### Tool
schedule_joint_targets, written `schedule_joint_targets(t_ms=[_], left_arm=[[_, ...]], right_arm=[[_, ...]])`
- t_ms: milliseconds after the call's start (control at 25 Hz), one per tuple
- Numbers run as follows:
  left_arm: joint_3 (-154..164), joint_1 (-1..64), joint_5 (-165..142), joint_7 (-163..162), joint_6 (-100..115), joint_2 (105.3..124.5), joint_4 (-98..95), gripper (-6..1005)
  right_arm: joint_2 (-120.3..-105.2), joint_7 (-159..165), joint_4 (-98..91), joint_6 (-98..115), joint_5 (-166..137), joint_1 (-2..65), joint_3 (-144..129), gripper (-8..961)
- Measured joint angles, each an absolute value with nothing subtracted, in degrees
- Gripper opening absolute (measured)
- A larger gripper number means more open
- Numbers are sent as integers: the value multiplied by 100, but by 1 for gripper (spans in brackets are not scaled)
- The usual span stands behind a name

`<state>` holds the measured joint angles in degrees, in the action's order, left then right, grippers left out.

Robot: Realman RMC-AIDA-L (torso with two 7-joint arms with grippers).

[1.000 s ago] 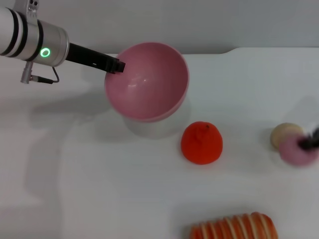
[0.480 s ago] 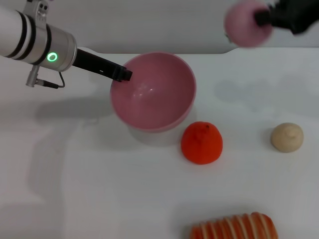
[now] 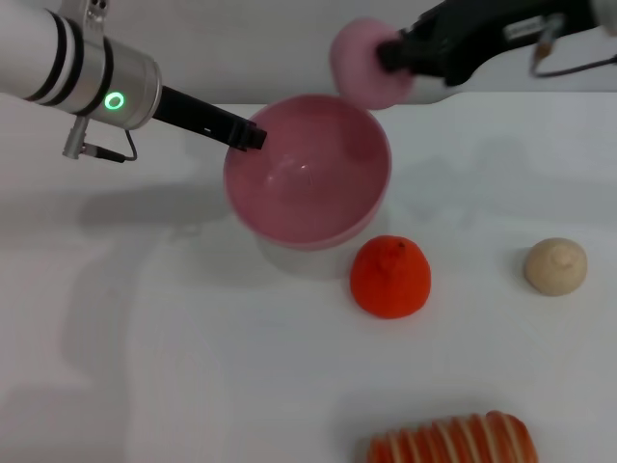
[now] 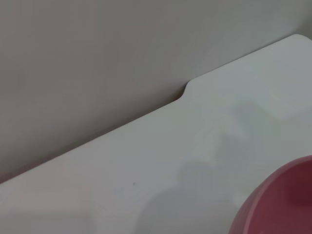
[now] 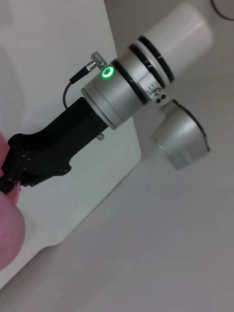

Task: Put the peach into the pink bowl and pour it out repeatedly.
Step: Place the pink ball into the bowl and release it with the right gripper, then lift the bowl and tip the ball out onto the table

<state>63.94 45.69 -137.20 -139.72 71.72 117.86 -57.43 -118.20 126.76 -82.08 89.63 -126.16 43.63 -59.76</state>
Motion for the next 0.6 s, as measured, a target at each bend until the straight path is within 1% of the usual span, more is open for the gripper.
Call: schedule_joint_targets(t_ms=[240, 440, 560, 600], left_arm=[[6432, 4635, -13720, -13980, 7163, 11794, -5667, 48], [6435, 4640, -13720, -13982, 7154, 11794, -5622, 48], [6461, 4638, -13713, -13970, 7112, 11794, -5600, 48], [6466, 4634, -13713, -13958, 7100, 11794, -5599, 48]], right_arm=[[-11841, 12470, -7866, 8533, -12569, 4374, -6349, 37], [-11841, 12425, -7854, 8497, -12507, 4337, -6285, 224], [-11853, 12316, -7866, 8377, -12306, 4211, -6187, 417], [-11861, 12222, -7882, 8301, -12159, 4120, -6120, 417]])
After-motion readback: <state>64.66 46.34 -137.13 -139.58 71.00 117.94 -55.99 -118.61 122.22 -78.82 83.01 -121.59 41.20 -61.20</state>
